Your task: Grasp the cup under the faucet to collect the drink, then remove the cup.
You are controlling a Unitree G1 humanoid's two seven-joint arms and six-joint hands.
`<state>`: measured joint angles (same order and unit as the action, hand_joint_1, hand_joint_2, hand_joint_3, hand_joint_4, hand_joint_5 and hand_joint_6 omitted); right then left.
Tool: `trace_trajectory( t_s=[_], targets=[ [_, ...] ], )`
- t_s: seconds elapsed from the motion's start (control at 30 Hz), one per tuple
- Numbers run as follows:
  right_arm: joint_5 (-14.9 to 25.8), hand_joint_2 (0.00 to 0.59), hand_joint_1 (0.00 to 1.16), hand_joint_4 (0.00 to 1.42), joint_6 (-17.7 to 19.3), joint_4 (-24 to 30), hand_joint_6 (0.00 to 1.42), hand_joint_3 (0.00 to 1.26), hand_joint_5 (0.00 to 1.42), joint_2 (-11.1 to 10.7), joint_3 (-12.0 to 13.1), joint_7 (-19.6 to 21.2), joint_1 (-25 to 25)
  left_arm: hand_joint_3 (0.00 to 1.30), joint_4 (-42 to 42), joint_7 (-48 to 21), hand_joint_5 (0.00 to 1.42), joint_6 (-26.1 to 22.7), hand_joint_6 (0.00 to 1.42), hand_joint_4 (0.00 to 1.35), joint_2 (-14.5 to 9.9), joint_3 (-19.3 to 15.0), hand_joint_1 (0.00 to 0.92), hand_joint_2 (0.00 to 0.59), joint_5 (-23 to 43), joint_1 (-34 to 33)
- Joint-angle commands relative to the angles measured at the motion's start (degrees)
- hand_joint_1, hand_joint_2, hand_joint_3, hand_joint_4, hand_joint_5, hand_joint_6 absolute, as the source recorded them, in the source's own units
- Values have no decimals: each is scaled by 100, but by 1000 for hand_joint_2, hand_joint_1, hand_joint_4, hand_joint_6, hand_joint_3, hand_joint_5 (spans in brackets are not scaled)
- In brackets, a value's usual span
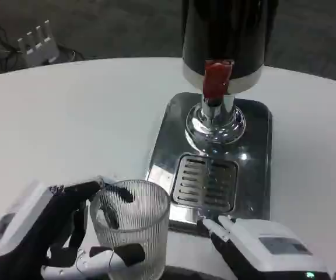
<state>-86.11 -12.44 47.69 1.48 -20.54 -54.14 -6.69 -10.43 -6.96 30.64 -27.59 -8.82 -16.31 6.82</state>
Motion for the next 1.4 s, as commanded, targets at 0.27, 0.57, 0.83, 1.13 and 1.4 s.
trace_trajectory(
  t_s=[0.27,0.57,0.83,1.13,1.4],
  targets=[
    [-3,454,339,0,29,120,0,64,0,148,36,-91,-45,1024,-125,26,1236,105,1382,1098,61,-9,410,94,74,16],
    [-11,455,340,0,-1,150,0,70,0,236,44,-52,-66,1024,-97,36,1236,112,1382,1098,78,-11,410,94,52,-20],
    [-76,455,340,0,-27,230,0,72,0,302,35,-9,-138,1024,-73,46,1236,62,1382,1098,102,8,410,94,24,-120],
    [-99,455,341,0,-68,538,0,73,0,417,68,82,-376,1024,381,216,1236,105,1382,1098,161,87,410,94,-253,-494],
    [-48,455,341,0,-44,653,0,73,0,421,94,71,-536,1024,1054,513,1235,182,1383,1098,122,146,410,93,-661,-1089]
  ],
)
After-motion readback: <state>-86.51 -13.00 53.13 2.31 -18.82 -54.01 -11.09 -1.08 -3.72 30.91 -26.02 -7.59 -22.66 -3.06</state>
